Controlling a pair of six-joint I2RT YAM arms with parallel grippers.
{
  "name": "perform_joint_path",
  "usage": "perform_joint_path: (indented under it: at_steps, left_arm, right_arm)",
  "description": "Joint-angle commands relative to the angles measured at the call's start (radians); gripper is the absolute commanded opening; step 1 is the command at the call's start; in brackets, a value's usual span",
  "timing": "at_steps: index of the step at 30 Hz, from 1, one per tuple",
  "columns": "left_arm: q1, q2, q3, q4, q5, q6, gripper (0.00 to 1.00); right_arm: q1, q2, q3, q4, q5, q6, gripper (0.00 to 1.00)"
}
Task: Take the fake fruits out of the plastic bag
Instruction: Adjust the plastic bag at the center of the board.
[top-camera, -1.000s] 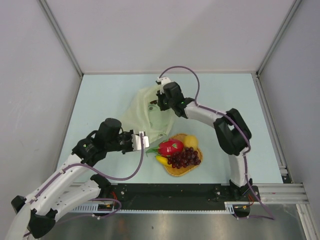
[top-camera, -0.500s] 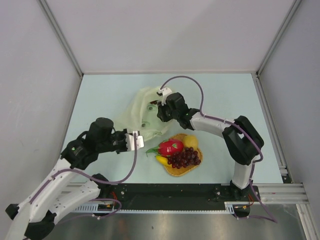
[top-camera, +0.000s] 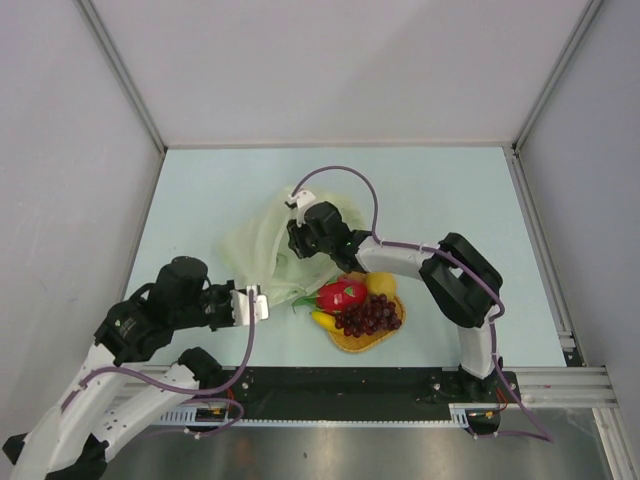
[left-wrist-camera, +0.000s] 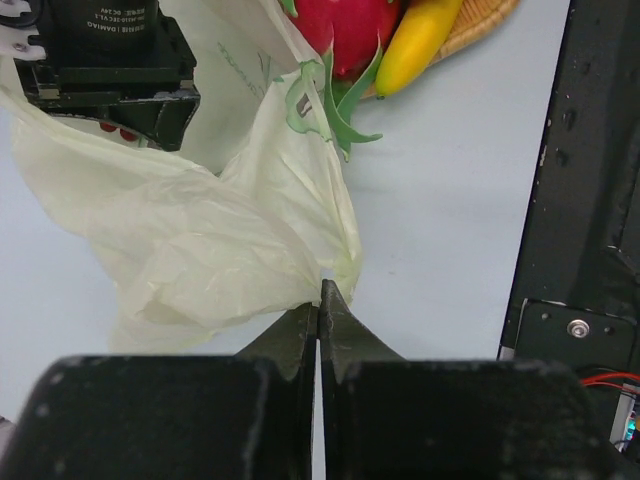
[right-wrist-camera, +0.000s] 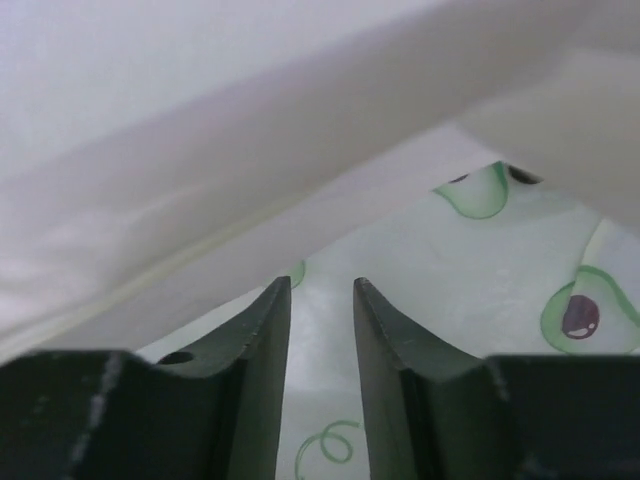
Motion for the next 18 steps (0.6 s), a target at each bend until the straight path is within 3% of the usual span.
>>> perform_joint_path:
  at_steps: [1, 9, 12, 13, 15, 18]
  left_arm:
    - [0.005, -0.001, 0.039, -0.018, 0.001, -0.019, 0.00]
    - [0.005, 0.083, 0.162, -0.001, 0.052, -0.060, 0.00]
    - [0.005, 0.123, 0.246, 0.008, 0.018, -0.062, 0.00]
    - [0.005, 0.126, 0.281, 0.017, -0.006, -0.066, 0.00]
    - [0.005, 0.131, 0.302, 0.051, -0.084, -0.044, 0.00]
    - [0.006, 0.123, 0.285, 0.098, -0.182, -0.015, 0.00]
  right_arm:
    - [0.002, 0.045, 0.074, 0.075, 0.135, -0.019, 0.38]
    - [0.003, 0.163, 0.192, 0.063, 0.199, -0.154, 0.44]
    - [0.002, 0.147, 0.179, -0.050, 0.114, -0.148, 0.41]
    - [0.005, 0.110, 0.160, -0.087, -0.023, -0.151, 0.39]
    - [0.014, 0.063, 0.108, -0.102, -0.130, -0.154, 0.34]
    - [0.028, -0.011, 0.045, -0.087, -0.157, -0.177, 0.33]
